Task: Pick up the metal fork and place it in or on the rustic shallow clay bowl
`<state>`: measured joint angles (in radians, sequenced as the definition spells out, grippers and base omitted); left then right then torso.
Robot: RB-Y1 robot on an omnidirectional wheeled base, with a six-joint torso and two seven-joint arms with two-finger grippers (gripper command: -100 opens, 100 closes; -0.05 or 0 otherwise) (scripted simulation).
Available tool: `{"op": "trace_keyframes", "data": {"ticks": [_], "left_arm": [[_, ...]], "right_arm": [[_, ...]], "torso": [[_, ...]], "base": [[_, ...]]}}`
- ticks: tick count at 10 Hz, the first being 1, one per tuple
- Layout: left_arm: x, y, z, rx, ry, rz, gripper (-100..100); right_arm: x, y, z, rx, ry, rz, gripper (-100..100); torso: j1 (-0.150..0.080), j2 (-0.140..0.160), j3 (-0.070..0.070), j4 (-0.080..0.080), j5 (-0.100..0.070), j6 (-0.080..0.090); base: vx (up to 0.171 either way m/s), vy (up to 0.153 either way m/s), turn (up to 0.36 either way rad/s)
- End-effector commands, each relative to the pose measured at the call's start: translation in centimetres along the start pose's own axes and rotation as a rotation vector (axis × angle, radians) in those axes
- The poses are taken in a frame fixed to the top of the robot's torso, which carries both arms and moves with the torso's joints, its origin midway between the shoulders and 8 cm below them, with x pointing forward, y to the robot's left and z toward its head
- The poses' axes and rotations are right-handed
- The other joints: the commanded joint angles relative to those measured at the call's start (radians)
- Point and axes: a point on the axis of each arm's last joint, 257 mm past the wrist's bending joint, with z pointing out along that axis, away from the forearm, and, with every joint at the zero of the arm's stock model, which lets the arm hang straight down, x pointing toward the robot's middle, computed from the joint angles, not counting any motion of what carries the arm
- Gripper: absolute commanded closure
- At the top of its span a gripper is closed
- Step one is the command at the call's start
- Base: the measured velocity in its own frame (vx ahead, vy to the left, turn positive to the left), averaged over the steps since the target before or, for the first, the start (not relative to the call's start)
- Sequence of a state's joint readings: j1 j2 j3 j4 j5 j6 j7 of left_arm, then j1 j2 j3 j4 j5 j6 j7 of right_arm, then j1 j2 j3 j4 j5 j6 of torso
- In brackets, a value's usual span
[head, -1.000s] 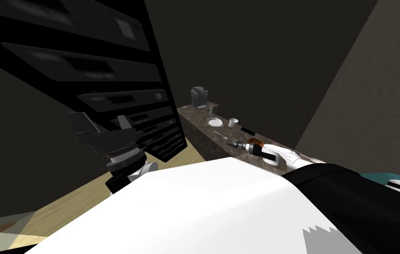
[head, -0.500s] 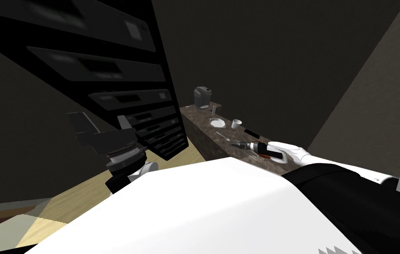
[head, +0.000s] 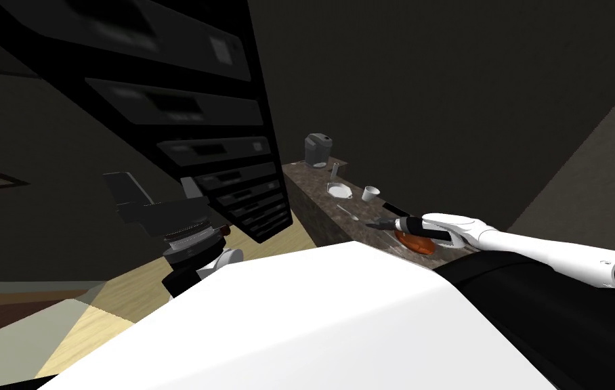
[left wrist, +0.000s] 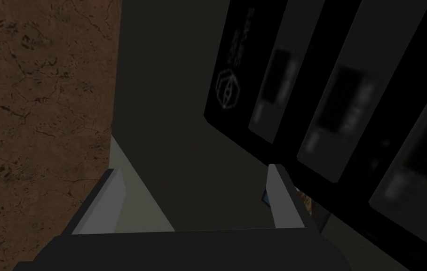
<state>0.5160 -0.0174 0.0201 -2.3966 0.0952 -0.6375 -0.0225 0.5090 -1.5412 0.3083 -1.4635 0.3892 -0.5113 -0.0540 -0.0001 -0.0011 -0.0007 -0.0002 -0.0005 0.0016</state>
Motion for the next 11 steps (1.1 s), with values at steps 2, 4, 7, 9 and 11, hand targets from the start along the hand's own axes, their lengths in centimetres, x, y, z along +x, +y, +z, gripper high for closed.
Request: {"op": "trace_keyframes", "data": {"ticks": [2, 4, 7, 9, 11], "left_arm": [[0.0, 0.0, 0.0, 0.000, 0.000, 0.000, 0], [0.0, 0.0, 0.0, 0.000, 0.000, 0.000, 0], [0.0, 0.0, 0.0, 0.000, 0.000, 0.000, 0], [0.0, 0.0, 0.0, 0.000, 0.000, 0.000, 0], [0.0, 0.0, 0.0, 0.000, 0.000, 0.000, 0]], "right_arm": [[2.7, -1.9, -1.7, 0.036, 0.092, -0.021, -100], [5.4, -3.1, -3.2, 0.057, 0.171, -0.023, -100], [7.9, -3.7, -4.4, 0.069, 0.238, -0.020, -100], [9.8, -4.0, -5.4, 0.075, 0.287, -0.015, -100], [9.6, -3.9, -5.2, 0.074, 0.281, -0.013, 0]], "torso": [[0.000, -0.001, 0.000, 0.000, 0.000, -0.001], [0.001, -0.001, -0.001, 0.000, 0.000, 0.000], [0.000, -0.001, 0.000, 0.000, 0.000, 0.000], [0.000, 0.000, 0.000, 0.000, 0.000, 0.000], [0.001, 0.000, 0.000, 0.000, 0.000, 0.000]], "base": [[0.030, -0.005, 0.137], [0.014, -0.003, 0.083], [0.013, -0.012, 0.077], [0.008, -0.010, 0.071], [0.001, -0.003, 0.000]]}}
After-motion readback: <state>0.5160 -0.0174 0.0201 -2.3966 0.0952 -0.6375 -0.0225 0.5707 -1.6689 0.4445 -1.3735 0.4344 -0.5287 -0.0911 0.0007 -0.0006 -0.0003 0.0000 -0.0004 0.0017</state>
